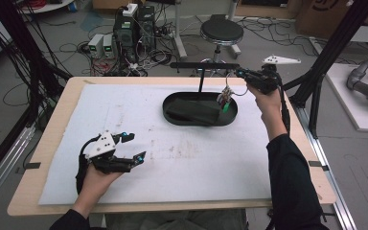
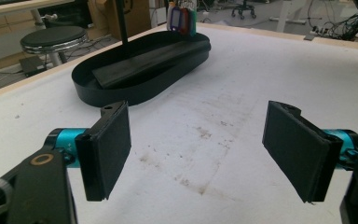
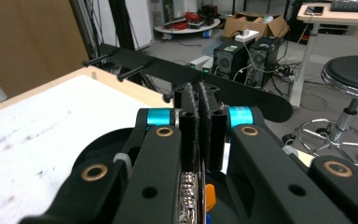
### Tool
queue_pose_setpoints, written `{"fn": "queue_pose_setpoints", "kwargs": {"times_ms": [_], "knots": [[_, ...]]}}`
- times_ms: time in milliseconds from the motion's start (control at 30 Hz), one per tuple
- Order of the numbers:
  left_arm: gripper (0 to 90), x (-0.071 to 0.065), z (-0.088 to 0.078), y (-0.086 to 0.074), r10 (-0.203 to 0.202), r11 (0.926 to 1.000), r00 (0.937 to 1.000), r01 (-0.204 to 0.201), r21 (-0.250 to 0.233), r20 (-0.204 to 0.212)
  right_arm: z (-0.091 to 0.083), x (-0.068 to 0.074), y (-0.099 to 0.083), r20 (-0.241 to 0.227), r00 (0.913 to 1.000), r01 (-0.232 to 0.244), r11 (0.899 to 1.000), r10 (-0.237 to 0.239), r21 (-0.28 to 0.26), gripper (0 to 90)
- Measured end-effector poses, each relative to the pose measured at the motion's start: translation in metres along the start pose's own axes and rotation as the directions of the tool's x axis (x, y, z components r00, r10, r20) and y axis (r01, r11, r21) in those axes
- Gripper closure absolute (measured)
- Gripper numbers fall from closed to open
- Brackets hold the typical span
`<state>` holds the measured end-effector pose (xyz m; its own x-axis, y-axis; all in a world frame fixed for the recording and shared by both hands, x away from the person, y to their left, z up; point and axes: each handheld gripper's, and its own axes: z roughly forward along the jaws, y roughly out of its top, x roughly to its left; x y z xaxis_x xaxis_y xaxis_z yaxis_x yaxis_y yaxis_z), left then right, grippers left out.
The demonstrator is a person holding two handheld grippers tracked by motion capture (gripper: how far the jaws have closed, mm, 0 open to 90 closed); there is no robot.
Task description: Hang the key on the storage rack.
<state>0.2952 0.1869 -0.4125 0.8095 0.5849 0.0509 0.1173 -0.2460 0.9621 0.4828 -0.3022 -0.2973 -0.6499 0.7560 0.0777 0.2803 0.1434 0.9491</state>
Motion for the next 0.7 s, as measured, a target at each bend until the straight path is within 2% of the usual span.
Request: {"fn": "queue_pose_setpoints", "kwargs": {"times_ms": [300,700], "knots": [[23.5,0.000,-0.002,-0.002,-0.006,1.0000,1.0000,0.006,0.003,-0.006,0.011,-0.010,-0.001,0.016,0.9997,-0.016,1.000,0.016,0.013,87.9],[23.6,0.001,-0.007,-0.006,-0.015,0.9999,0.9998,0.015,0.004,-0.017,0.023,-0.015,0.001,0.037,0.9990,-0.026,0.999,0.025,0.026,87.9]]}}
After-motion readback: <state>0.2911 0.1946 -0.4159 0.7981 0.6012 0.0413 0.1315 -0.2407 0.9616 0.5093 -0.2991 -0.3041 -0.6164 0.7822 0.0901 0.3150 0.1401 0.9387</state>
